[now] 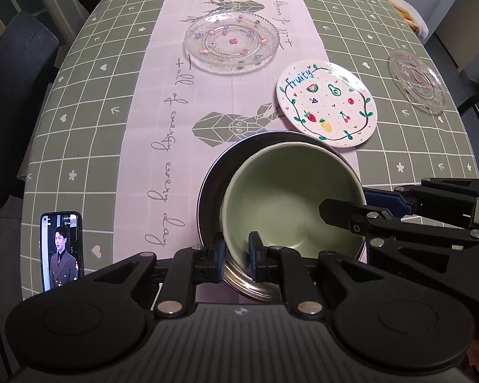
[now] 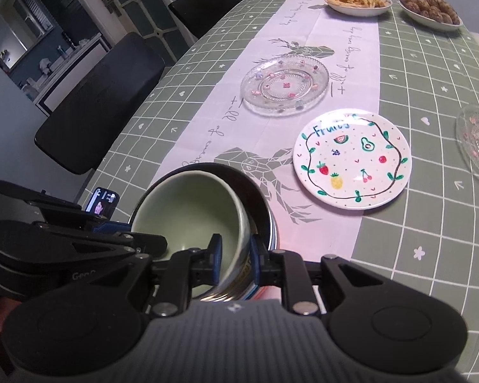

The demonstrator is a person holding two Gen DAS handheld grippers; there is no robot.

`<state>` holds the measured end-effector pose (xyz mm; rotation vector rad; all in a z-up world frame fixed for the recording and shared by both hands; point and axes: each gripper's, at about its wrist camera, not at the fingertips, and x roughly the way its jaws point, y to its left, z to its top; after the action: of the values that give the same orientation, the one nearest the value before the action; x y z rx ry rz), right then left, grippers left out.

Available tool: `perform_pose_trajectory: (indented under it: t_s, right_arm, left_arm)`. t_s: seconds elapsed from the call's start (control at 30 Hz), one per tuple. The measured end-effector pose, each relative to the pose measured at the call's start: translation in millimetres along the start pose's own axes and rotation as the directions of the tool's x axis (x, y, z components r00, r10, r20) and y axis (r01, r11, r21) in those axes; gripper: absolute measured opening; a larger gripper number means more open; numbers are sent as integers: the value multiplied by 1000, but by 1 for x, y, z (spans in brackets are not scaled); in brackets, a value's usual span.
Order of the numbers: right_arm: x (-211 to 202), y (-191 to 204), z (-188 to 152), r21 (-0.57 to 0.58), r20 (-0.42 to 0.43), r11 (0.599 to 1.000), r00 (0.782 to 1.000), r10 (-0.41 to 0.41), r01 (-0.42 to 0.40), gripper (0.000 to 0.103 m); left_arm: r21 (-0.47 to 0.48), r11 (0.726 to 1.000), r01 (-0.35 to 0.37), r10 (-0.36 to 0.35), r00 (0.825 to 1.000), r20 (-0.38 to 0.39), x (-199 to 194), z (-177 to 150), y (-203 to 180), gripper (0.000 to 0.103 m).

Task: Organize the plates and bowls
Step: 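Open the left gripper and lift it off the green bowl rim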

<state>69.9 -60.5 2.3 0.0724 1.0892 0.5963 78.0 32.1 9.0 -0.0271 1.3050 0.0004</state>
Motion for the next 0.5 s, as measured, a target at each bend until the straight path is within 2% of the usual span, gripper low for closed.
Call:
perform_pose_trajectory:
  t_s: [0.1,0.27,0.5]
  right_arm:
    - [-1,2,0,-20,-2,1000,1000,3,-3,24]
    - [-2,4,0,-31,-3,1000,1000,2,-2,27]
    - [-14,2,3,-26,35,999,999,23,-22,39]
  left_arm:
    - [-9,1000,17,-17,1000,-24,3,0,1,19]
    - [-13,1000,20,-21,999,-41,4,3,2,19]
    - [-27,999,32,-32,999,17,-13,11,5,20]
